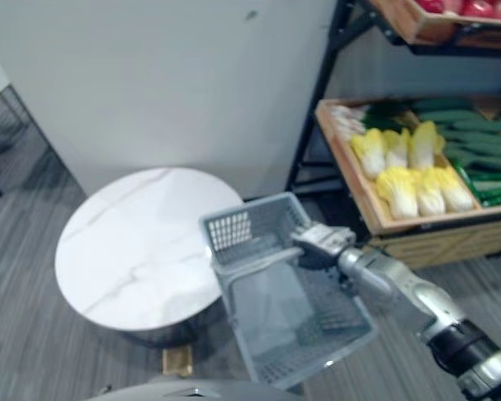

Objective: Pick vegetable in the basket

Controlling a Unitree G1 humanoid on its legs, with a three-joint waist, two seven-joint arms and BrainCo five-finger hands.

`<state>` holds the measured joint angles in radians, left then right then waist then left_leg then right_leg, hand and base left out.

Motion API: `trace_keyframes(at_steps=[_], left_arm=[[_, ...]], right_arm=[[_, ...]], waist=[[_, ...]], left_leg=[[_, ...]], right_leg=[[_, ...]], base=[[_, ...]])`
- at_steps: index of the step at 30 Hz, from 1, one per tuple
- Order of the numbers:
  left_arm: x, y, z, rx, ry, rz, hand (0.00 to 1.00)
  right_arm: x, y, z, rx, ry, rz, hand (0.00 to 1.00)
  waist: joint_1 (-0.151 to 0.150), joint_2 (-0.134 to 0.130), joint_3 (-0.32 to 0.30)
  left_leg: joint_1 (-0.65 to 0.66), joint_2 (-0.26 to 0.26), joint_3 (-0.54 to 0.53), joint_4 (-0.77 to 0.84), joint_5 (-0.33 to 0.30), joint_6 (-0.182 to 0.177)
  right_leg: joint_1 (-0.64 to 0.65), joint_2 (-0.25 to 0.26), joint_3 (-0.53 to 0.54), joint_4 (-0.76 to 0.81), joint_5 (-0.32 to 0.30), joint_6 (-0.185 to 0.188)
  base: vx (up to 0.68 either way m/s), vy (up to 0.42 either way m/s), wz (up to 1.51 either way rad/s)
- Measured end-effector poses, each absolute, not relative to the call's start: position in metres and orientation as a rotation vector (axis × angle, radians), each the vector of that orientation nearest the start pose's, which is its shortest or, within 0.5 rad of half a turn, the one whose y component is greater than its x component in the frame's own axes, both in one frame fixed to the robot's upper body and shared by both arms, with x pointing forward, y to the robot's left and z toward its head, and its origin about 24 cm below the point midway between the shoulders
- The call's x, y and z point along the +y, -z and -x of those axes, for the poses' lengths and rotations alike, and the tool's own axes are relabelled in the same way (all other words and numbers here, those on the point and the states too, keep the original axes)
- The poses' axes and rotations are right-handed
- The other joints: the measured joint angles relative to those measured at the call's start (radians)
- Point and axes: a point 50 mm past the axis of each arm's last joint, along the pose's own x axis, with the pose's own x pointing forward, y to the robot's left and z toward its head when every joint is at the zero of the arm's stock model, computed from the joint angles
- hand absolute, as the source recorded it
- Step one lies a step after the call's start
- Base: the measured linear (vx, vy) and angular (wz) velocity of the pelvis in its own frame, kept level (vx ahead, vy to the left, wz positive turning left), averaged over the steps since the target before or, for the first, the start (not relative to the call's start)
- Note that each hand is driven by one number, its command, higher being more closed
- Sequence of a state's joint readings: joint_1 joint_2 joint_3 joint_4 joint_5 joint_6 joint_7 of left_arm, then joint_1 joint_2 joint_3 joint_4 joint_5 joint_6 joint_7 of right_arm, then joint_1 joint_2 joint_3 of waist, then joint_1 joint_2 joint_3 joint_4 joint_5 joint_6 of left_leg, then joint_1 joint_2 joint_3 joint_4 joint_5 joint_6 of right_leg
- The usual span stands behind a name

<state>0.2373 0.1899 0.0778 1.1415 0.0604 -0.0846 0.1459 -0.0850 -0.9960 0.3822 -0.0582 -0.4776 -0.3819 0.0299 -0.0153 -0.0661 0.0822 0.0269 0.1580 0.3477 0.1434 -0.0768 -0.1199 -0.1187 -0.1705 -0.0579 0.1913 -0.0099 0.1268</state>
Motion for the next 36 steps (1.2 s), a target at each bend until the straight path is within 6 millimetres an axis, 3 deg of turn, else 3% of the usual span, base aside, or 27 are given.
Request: trace_keyframes(at_steps=[1,3,4,5,6,8,12,13,14,16,18,19,20,22,23,25,27,29,30,32,33,36], left_arm=[[0.243,0.164,-0.014,1.278,-0.271,-0.285,0.00],[0.248,0.162,-0.017,1.273,-0.203,-0.335,0.00],[0.240,0.164,-0.016,1.282,-0.120,-0.352,0.00],[0.240,0.164,-0.017,1.285,-0.090,-0.369,0.00],[0.237,0.165,-0.018,1.287,-0.066,-0.378,0.00],[0.236,0.165,-0.016,1.299,-0.017,-0.398,0.00],[0.241,0.164,-0.018,1.302,0.029,-0.429,0.00],[0.245,0.163,-0.019,1.305,0.032,-0.433,0.00],[0.248,0.163,-0.021,1.301,0.031,-0.442,0.00],[0.252,0.162,-0.026,1.297,0.014,-0.441,0.00],[0.251,0.162,-0.031,1.286,-0.013,-0.437,0.00],[0.251,0.162,-0.032,1.283,-0.019,-0.438,0.00],[0.253,0.162,-0.034,1.275,-0.038,-0.442,0.00],[0.258,0.160,-0.034,1.272,-0.098,-0.427,0.00],[0.257,0.161,-0.030,1.277,-0.127,-0.415,0.00],[0.253,0.162,-0.024,1.285,-0.131,-0.404,0.00],[0.237,0.167,-0.019,1.300,-0.121,-0.356,0.00],[0.231,0.168,-0.016,1.300,-0.131,-0.322,0.00],[0.231,0.168,-0.016,1.294,-0.130,-0.320,0.00],[0.232,0.167,-0.018,1.285,-0.135,-0.321,0.00],[0.234,0.166,-0.024,1.264,-0.141,-0.328,0.00],[0.237,0.165,-0.034,1.234,-0.154,-0.323,0.00]], right_arm=[[-0.209,-0.094,-0.236,-0.340,-0.662,1.406,1.00],[-0.212,-0.097,-0.231,-0.353,-0.654,1.454,1.00],[-0.216,-0.093,-0.228,-0.330,-0.669,1.489,1.00],[-0.215,-0.091,-0.228,-0.334,-0.674,1.511,1.00],[-0.214,-0.092,-0.229,-0.343,-0.684,1.542,1.00],[-0.214,-0.100,-0.236,-0.376,-0.659,1.574,1.00],[-0.205,-0.111,-0.249,-0.449,-0.644,1.588,1.00],[-0.203,-0.111,-0.250,-0.461,-0.653,1.589,1.00],[-0.202,-0.108,-0.249,-0.468,-0.659,1.613,1.00],[-0.202,-0.103,-0.250,-0.463,-0.656,1.612,1.00],[-0.198,-0.101,-0.249,-0.482,-0.650,1.607,1.00],[-0.197,-0.100,-0.249,-0.482,-0.649,1.600,1.00],[-0.196,-0.097,-0.246,-0.478,-0.649,1.583,1.00],[-0.195,-0.087,-0.240,-0.450,-0.662,1.549,1.00],[-0.196,-0.082,-0.236,-0.435,-0.670,1.535,1.00],[-0.193,-0.081,-0.236,-0.447,-0.657,1.517,1.00],[-0.189,-0.082,-0.238,-0.463,-0.635,1.495,1.00],[-0.182,-0.084,-0.241,-0.492,-0.636,1.481,1.00],[-0.178,-0.083,-0.241,-0.503,-0.647,1.471,1.00],[-0.174,-0.078,-0.239,-0.498,-0.671,1.459,1.00],[-0.172,-0.075,-0.237,-0.494,-0.692,1.459,1.00],[-0.172,-0.077,-0.239,-0.501,-0.693,1.462,1.00]], waist=[[-0.016,0.000,0.000],[-0.043,-0.004,0.001],[-0.051,0.033,0.005],[-0.035,0.055,0.035],[-0.037,0.075,0.058],[-0.038,0.089,0.069],[-0.010,0.080,0.057],[-0.011,0.070,0.049],[-0.013,0.062,0.044],[-0.010,0.057,0.042],[0.013,0.059,0.038],[0.014,0.064,0.036],[-0.001,0.073,0.031],[-0.004,0.086,0.033],[-0.004,0.090,0.032],[0.005,0.077,0.039],[0.023,0.078,0.039],[0.026,0.079,0.039],[0.025,0.080,0.038],[0.021,0.097,0.026],[0.023,0.069,0.025],[0.020,0.054,0.025]], left_leg=[[-0.025,-0.005,0.028,0.037,-0.021,0.011],[-0.091,-0.016,0.076,0.134,-0.063,0.048],[-0.085,-0.015,0.102,0.087,-0.080,0.090],[-0.047,0.000,0.187,0.050,-0.062,0.121],[-0.023,0.025,0.275,0.024,-0.051,0.136],[0.021,0.030,0.381,-0.033,-0.029,0.145],[0.046,0.030,0.576,-0.073,-0.015,0.153],[0.028,0.030,0.613,-0.070,-0.007,0.152],[0.008,0.038,0.639,-0.059,0.002,0.153],[-0.022,0.078,0.686,-0.007,0.010,0.147],[-0.030,0.120,0.743,0.043,0.018,0.140],[-0.039,0.138,0.749,0.062,0.019,0.140],[-0.060,0.188,0.747,0.122,0.019,0.140],[-0.061,0.278,0.720,0.232,0.026,0.137],[-0.058,0.305,0.643,0.282,0.053,0.132],[-0.063,0.296,0.497,0.318,0.108,0.108],[-0.081,0.147,0.177,0.267,0.039,0.034],[-0.071,0.044,0.012,0.151,-0.005,0.030],[-0.060,0.008,-0.060,0.056,0.004,0.027],[-0.023,-0.004,-0.114,-0.022,0.002,0.012],[-0.026,-0.014,-0.115,-0.023,0.002,0.011],[-0.037,-0.038,-0.108,-0.039,-0.013,0.025]], right_leg=[[-0.027,-0.005,0.030,-0.007,0.005,0.020],[-0.074,-0.022,0.066,-0.057,0.009,0.015],[-0.049,-0.023,-0.012,-0.135,-0.007,-0.043],[-0.083,-0.037,-0.089,-0.054,-0.034,-0.130],[-0.141,-0.042,-0.179,0.154,-0.049,-0.167],[-0.128,-0.058,-0.275,0.341,-0.076,-0.198],[0.006,-0.119,-0.333,0.412,-0.077,-0.196],[0.043,-0.152,-0.334,0.395,-0.071,-0.186],[0.080,-0.161,-0.332,0.320,-0.065,-0.142],[0.119,-0.135,-0.365,0.161,-0.077,-0.039],[0.154,-0.089,-0.372,0.011,-0.094,-0.012],[0.163,-0.073,-0.374,-0.023,-0.094,-0.011],[0.182,-0.036,-0.380,-0.092,-0.086,0.003],[0.207,0.015,-0.366,-0.130,-0.084,0.003],[0.215,0.027,-0.332,-0.130,-0.086,-0.002],[0.208,0.023,-0.264,-0.125,-0.083,-0.013],[0.173,-0.001,-0.139,-0.127,-0.070,-0.026],[0.129,0.012,-0.049,-0.139,-0.053,-0.044],[0.111,0.032,-0.008,-0.139,-0.037,-0.039],[0.099,0.063,0.028,-0.140,-0.023,-0.017],[0.088,0.058,0.044,-0.158,-0.017,-0.008],[0.081,0.036,0.058,-0.205,0.022,0.007]], base=[[-0.13,0.142,-0.82],[-0.18,0.227,-1.02],[-0.24,0.321,-1.64],[-0.21,0.270,-1.96],[-0.23,0.233,-1.74],[-0.15,0.221,-1.80],[-0.10,0.099,-1.68],[-0.08,-0.060,-1.15],[-0.07,-0.102,-0.98],[-0.06,-0.224,-0.82],[-0.06,-0.315,-0.90],[-0.05,-0.297,-0.49],[-0.07,-0.285,-0.31],[-0.12,-0.287,-0.49],[-0.14,-0.199,-0.66],[-0.10,-0.100,-0.95],[-0.09,-0.002,-1.43],[-0.09,0.079,-1.46],[-0.08,0.114,-1.32],[-0.01,0.121,-0.75],[0.00,0.098,-0.44],[-0.05,0.103,-0.15]])
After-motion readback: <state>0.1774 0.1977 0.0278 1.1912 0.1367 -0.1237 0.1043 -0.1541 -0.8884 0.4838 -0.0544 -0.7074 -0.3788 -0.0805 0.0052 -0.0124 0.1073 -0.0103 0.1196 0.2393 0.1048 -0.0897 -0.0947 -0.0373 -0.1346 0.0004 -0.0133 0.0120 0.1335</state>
